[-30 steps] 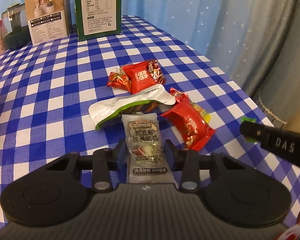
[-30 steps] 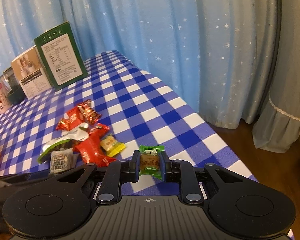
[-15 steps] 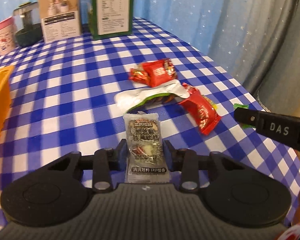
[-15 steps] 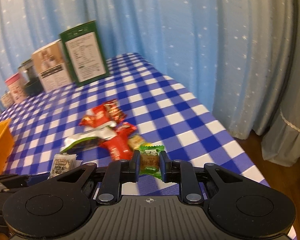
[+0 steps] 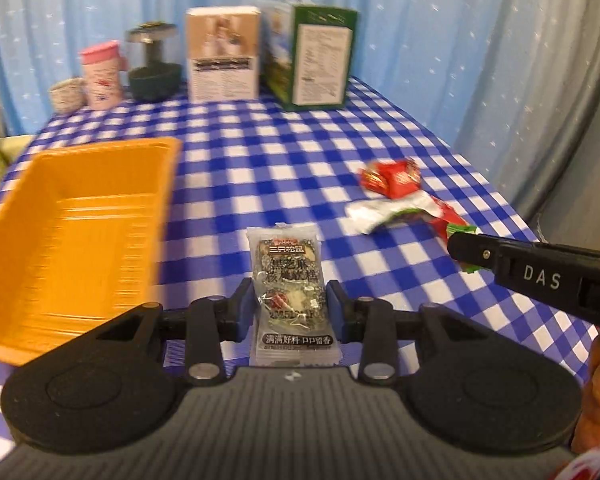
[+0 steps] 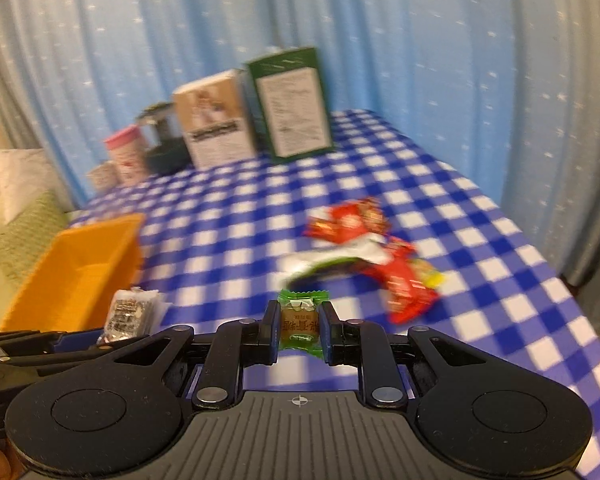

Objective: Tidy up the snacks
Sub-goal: 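Drop the green candy into the orange tray with the right tool while the left tool drops the clear packet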

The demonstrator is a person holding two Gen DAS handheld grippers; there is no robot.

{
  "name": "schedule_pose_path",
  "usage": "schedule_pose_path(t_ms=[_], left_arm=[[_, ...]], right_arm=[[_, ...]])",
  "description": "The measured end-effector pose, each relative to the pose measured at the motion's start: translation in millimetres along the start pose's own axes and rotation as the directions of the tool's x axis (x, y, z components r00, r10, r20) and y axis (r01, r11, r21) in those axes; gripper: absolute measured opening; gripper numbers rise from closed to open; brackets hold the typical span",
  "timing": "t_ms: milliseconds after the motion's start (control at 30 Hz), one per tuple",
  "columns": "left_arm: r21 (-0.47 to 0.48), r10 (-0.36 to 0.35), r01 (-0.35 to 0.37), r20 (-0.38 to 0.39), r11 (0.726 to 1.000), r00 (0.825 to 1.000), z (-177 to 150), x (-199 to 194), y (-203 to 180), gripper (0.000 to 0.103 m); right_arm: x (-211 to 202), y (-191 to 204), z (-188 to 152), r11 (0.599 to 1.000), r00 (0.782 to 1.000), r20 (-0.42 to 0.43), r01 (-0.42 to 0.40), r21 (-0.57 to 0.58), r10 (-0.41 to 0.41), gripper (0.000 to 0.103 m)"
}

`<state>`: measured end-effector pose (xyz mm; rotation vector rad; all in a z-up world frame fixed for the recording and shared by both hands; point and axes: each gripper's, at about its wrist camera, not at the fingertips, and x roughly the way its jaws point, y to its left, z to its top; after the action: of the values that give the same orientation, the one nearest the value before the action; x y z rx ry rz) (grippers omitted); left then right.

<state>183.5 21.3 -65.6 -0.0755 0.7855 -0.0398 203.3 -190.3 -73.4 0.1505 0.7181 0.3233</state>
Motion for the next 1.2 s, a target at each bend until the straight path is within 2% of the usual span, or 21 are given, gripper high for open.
schedule_pose_path(t_ms=[333, 600, 800, 1100, 1200], left_arm=[[-0.074, 0.099, -0.097, 0.025, 0.993, 0.995, 10.8, -51.2, 98.1, 0.034], [-0.086, 0.147, -0.145, 0.008, 0.986, 0.989, 12.8, -56.8, 162.4, 0.035], [-0.104, 0.153, -0.154, -0.020, 0.983, 0.988, 9.5, -40.4, 187.7, 0.035], [-0.107, 0.138, -0.141, -0.041, 0.984, 0.990, 8.2, -16.9, 200.3, 0.035], [-0.095, 0.152, -0.155, -0.038, 0.983, 0.988, 7.2, -12.7, 201.9, 0.035]], right_arm=[[12.0, 113.8, 18.9, 0.981, 0.985, -0.029, -0.172, -0.094, 0.170, 0.020], [44.2, 180.1, 19.0, 0.951, 0.957, -0.094, -0.286, -0.119, 0.276, 0.020], [69.4, 199.5, 12.0, 0.947, 0.948, -0.143, -0.300, -0.113, 0.283, 0.020], [92.7, 203.4, 9.5, 0.951, 0.951, -0.167, -0.283, -0.125, 0.261, 0.020], [96.3, 203.4, 9.2, 0.953, 0.951, -0.171, -0.279, -0.120, 0.257, 0.020]])
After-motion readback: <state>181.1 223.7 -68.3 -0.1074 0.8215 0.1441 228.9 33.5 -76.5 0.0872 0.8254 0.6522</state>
